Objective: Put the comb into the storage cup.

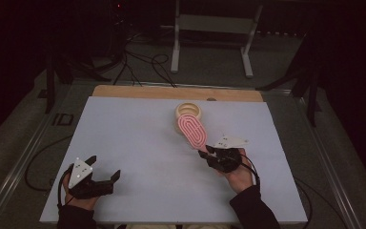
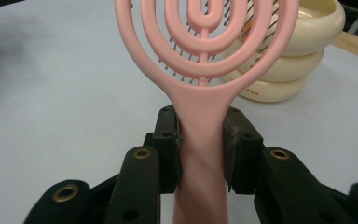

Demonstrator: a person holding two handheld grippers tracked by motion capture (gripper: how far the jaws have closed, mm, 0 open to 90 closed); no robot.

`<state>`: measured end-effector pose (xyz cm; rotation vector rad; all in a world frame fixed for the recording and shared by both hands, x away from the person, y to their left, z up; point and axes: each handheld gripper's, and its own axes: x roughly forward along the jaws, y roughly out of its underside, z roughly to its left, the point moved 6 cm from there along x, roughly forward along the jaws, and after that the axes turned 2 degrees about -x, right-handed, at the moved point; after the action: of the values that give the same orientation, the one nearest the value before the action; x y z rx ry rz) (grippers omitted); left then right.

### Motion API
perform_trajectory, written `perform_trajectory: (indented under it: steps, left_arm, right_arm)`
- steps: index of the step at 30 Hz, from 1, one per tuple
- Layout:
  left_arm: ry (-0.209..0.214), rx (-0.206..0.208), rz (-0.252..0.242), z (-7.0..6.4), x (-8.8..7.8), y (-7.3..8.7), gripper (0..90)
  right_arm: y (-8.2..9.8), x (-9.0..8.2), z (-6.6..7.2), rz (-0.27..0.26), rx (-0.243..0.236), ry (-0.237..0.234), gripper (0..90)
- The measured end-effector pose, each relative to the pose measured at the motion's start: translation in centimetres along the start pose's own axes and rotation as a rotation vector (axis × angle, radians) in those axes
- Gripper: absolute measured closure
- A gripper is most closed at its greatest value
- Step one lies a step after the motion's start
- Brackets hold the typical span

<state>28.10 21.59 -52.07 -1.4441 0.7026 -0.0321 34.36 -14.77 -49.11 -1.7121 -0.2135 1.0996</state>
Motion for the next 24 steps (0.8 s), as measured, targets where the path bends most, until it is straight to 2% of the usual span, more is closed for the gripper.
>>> perform_trajectory:
  steps: [3,9,10,13,18,24]
  left_arm:
    - [0.004,-0.002,0.003,-0.2,0.0,0.0,1.6]
    - [0.007,-0.040,0.006,-0.2,0.3,-0.1,1.6]
    - [0.009,-0.059,0.004,-0.2,0.4,-0.4,1.6]
    - [0.013,-0.072,-0.010,-0.2,0.4,-1.1,1.5]
    - [0.036,-0.080,-0.026,-0.6,0.4,-2.4,1.4]
    - [0.063,-0.068,-0.014,-1.5,1.3,-3.8,0.4]
  right_arm:
    - [0.2,-0.1,0.2,0.005,-0.011,0.000,69.4]
    - [0.2,-0.4,0.3,0.009,-0.010,-0.003,69.4]
    - [0.2,-0.5,0.3,0.008,-0.007,-0.005,69.4]
    - [0.1,-0.8,0.2,0.000,-0.005,-0.005,69.4]
    - [0.1,-0.9,0.1,-0.004,0.001,-0.002,69.4]
    - [0.0,-0.9,0.2,-0.010,-0.002,-0.003,69.4]
